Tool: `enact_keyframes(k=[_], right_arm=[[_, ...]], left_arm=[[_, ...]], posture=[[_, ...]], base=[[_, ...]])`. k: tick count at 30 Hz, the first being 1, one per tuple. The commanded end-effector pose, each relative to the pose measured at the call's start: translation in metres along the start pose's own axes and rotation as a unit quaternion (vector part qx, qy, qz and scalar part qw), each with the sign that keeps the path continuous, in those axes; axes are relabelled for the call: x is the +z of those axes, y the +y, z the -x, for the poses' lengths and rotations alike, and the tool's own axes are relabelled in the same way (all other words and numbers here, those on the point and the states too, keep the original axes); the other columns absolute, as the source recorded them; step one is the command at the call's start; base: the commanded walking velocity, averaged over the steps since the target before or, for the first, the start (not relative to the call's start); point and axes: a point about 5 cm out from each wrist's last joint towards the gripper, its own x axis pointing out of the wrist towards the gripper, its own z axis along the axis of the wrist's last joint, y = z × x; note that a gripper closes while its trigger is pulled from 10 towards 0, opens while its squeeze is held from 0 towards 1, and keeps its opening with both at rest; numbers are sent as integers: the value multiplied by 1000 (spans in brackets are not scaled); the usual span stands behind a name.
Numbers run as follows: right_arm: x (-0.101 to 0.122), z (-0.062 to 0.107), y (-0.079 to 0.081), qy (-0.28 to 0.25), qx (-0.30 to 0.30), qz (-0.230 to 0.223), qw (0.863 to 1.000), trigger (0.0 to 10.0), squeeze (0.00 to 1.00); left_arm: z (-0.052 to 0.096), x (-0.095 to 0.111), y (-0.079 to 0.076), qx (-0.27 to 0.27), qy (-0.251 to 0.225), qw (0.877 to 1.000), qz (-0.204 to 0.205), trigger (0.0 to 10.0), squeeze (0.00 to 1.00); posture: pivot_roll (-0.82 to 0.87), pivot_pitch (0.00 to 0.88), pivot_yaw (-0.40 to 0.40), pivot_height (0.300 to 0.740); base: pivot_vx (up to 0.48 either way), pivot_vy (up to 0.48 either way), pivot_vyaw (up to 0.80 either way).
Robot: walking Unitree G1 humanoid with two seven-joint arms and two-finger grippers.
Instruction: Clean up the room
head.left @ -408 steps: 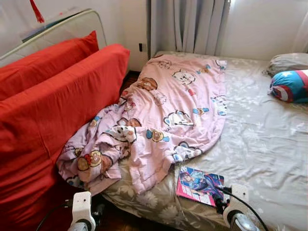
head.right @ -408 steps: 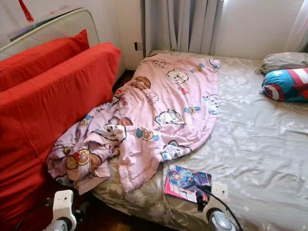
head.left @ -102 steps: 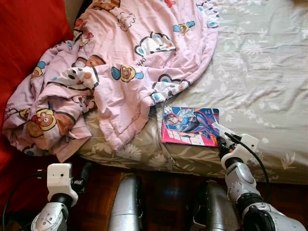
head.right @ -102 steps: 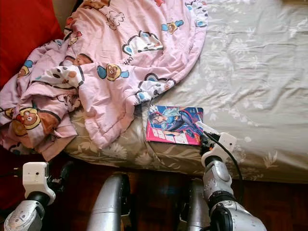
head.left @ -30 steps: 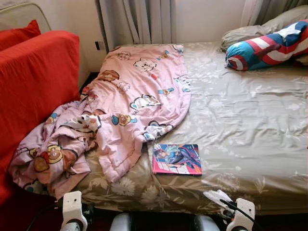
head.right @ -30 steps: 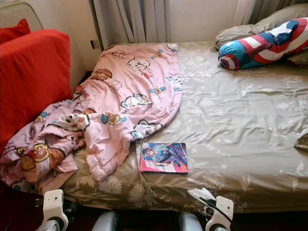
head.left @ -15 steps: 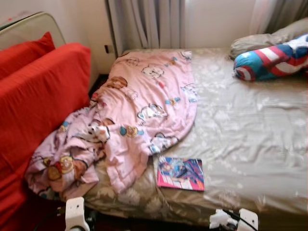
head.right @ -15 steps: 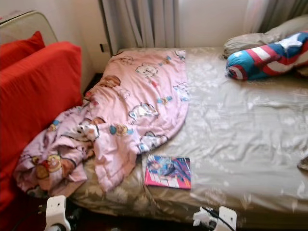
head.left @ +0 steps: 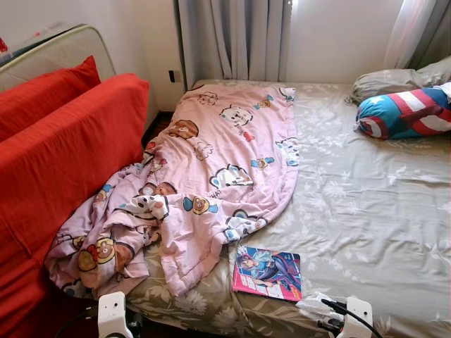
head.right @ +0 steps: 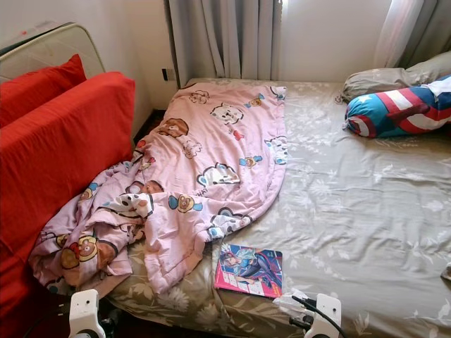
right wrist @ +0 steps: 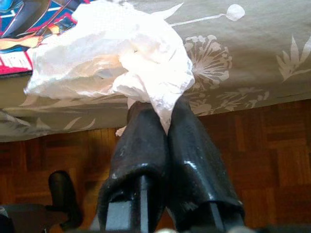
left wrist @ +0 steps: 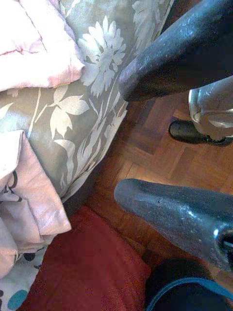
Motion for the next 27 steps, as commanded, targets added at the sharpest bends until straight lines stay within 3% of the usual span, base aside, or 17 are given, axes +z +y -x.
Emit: enact_keyframes(k=[1,4,10,15,18,24,27], right_arm=[[-8,2,-4,18,0,7,1000,10000,0],[-9,3,-7,22,4,24,999,10000,0],[-6,2,-4,19,10,36,999,10000,0],[-5,-1,12,17,20,36,999,10000,0],[-9,-1,31,19,33,41,998,10000,0],[-13,-1,44,22,39,43,998,10000,0],[-13,-1,42,22,36,41,998,10000,0]], left_arm=[[3,-9,5,6,22,1000,1,10000,0],[4,-12,7,7,26,1000,0,10000,0],[4,-12,13,21,23,1000,-1,10000,0],[4,-12,11,12,25,1000,-2,10000,0],[4,-13,8,10,27,1000,-3,10000,0],[4,-12,9,14,26,1000,1,10000,0],[4,-12,10,16,27,1000,2,10000,0]], posture=[[12,0,19,740],[13,0,21,740],[20,0,18,740],[20,0,23,740],[21,0,22,740],[24,0,24,740],[23,0,27,740]], base=[[0,0,0],[0,0,0],[0,0,788],[0,0,789],[0,0,794],[0,0,794],[0,0,794]])
